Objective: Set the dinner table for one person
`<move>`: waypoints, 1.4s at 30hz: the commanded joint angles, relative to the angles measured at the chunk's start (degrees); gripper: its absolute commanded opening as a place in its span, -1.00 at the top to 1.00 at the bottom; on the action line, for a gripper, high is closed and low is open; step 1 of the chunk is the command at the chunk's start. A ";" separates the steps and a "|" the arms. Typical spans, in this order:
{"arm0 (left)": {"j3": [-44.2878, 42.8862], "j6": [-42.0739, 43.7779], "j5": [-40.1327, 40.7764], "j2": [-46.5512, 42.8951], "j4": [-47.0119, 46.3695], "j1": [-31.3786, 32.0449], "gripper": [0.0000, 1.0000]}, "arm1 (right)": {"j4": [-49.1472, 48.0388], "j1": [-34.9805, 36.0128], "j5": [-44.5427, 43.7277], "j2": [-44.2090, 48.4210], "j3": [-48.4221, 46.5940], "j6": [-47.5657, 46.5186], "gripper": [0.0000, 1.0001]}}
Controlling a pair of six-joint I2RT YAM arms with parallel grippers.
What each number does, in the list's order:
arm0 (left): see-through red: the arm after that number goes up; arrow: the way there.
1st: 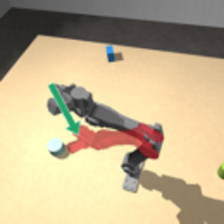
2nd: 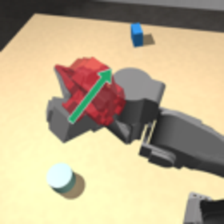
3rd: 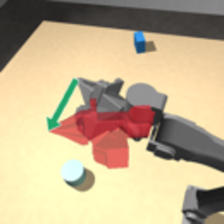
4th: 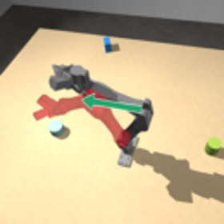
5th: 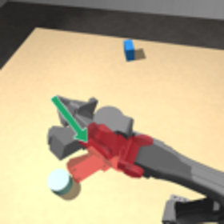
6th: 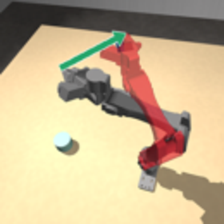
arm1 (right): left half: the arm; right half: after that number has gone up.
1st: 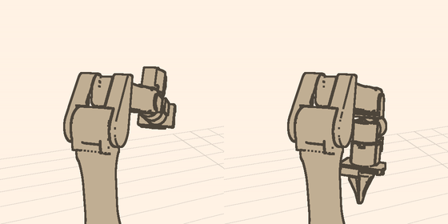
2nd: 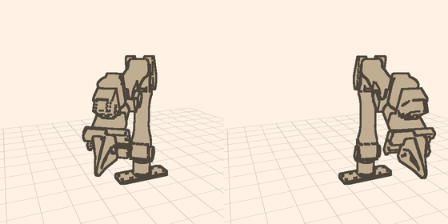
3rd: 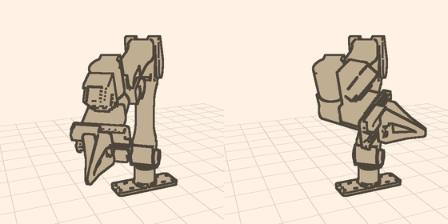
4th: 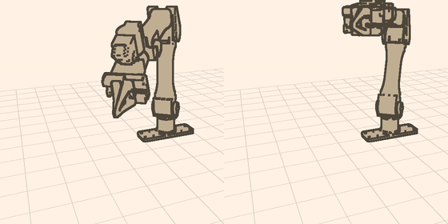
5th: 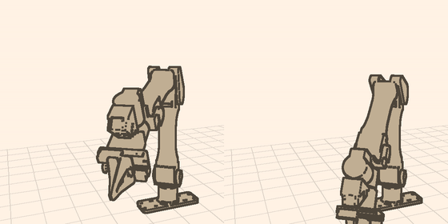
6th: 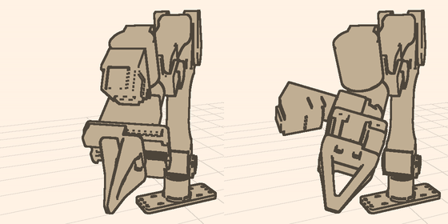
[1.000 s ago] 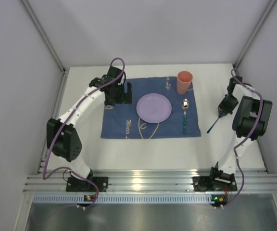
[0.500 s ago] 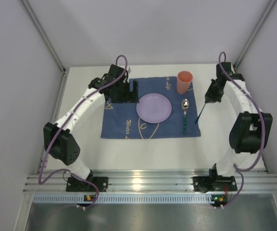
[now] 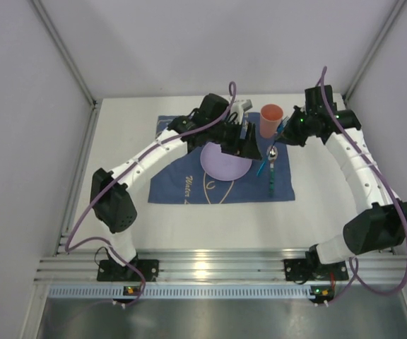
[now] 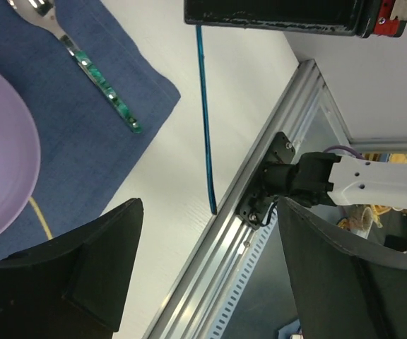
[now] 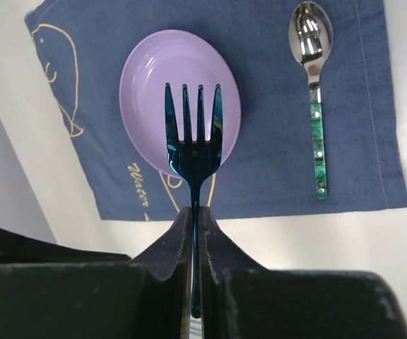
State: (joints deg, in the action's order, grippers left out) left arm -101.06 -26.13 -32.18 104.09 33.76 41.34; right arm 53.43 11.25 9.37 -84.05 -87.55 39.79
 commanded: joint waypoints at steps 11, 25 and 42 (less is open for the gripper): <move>-1.07 -5.86 -5.61 3.22 -10.29 2.34 -0.22 | -2.45 2.82 6.18 2.14 -4.03 6.26 1.00; 5.14 -5.24 0.90 -1.51 -6.85 -4.83 1.00 | -4.48 3.52 10.59 1.61 -6.49 4.25 -0.99; 33.38 3.01 -20.98 -2.60 -14.16 -36.68 1.00 | -0.17 1.76 11.11 4.51 -1.13 -2.08 -0.99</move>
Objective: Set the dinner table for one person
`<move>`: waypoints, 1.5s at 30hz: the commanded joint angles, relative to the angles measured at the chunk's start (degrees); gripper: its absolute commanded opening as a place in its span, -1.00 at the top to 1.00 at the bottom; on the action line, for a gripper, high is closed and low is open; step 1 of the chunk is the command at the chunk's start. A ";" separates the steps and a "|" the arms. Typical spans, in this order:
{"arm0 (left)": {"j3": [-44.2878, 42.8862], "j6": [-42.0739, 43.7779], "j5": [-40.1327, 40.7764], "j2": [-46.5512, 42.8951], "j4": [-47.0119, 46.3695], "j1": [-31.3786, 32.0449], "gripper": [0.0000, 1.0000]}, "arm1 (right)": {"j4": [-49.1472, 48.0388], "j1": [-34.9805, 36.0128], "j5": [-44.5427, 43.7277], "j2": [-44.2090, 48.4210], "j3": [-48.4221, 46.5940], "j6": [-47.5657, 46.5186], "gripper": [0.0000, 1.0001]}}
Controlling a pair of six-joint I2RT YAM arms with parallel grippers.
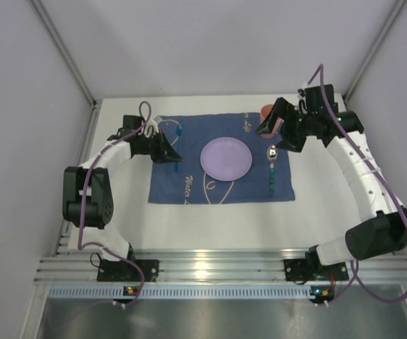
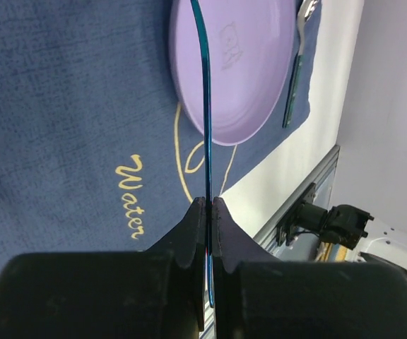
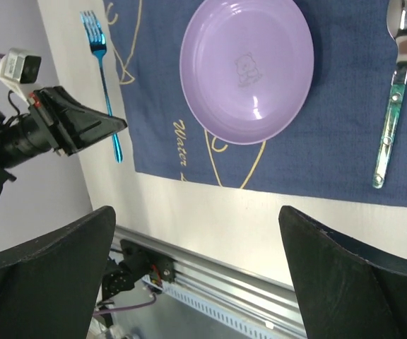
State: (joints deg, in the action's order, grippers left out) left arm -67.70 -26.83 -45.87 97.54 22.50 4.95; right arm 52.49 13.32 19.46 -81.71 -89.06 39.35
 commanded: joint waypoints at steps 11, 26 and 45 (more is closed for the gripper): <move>-4.37 6.44 -1.24 12.59 2.11 -0.73 0.77 | 1.30 -0.49 0.84 2.08 1.43 -2.35 -0.99; -8.67 9.33 16.93 2.05 16.95 -0.73 -0.97 | 4.55 -0.49 -3.99 0.15 0.64 -8.59 -0.99; 50.38 21.01 55.81 -44.90 -50.19 -1.43 -0.91 | -8.27 0.13 -23.77 31.60 24.15 -5.87 -0.99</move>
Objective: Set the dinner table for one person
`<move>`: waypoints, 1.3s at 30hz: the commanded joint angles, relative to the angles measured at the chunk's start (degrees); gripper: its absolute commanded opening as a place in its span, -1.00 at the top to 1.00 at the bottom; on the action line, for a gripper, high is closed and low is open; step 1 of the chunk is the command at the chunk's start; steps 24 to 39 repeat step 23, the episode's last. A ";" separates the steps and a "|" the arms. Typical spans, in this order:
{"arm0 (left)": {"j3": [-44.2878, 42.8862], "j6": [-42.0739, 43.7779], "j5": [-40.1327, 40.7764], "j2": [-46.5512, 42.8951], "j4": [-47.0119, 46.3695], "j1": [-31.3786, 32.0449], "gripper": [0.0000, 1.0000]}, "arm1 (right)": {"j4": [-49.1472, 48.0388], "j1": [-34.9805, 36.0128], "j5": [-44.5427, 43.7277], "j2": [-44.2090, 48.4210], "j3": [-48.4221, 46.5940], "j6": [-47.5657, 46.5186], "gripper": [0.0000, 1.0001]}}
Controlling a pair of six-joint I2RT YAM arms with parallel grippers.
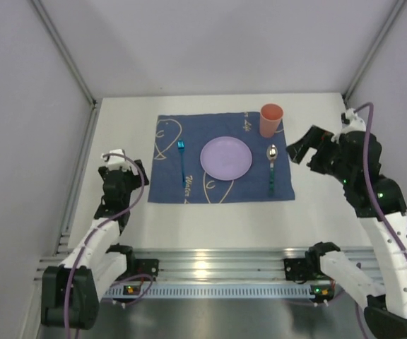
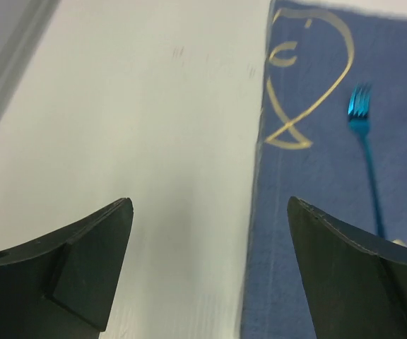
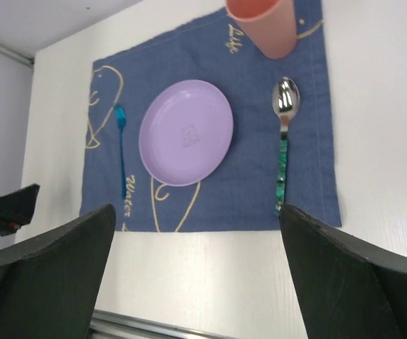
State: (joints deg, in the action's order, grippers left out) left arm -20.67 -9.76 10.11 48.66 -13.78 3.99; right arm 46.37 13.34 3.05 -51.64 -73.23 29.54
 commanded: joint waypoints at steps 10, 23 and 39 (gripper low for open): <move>6.34 6.87 -0.26 28.63 -43.34 -0.56 -0.96 | -1.64 0.10 1.51 19.63 18.38 -2.20 -0.99; 3.09 7.03 -2.02 41.78 -50.82 -1.79 -0.98 | -8.04 2.47 3.57 22.46 19.71 -4.68 -1.00; 3.09 7.03 -2.02 41.78 -50.82 -1.79 -0.98 | -8.04 2.47 3.57 22.46 19.71 -4.68 -1.00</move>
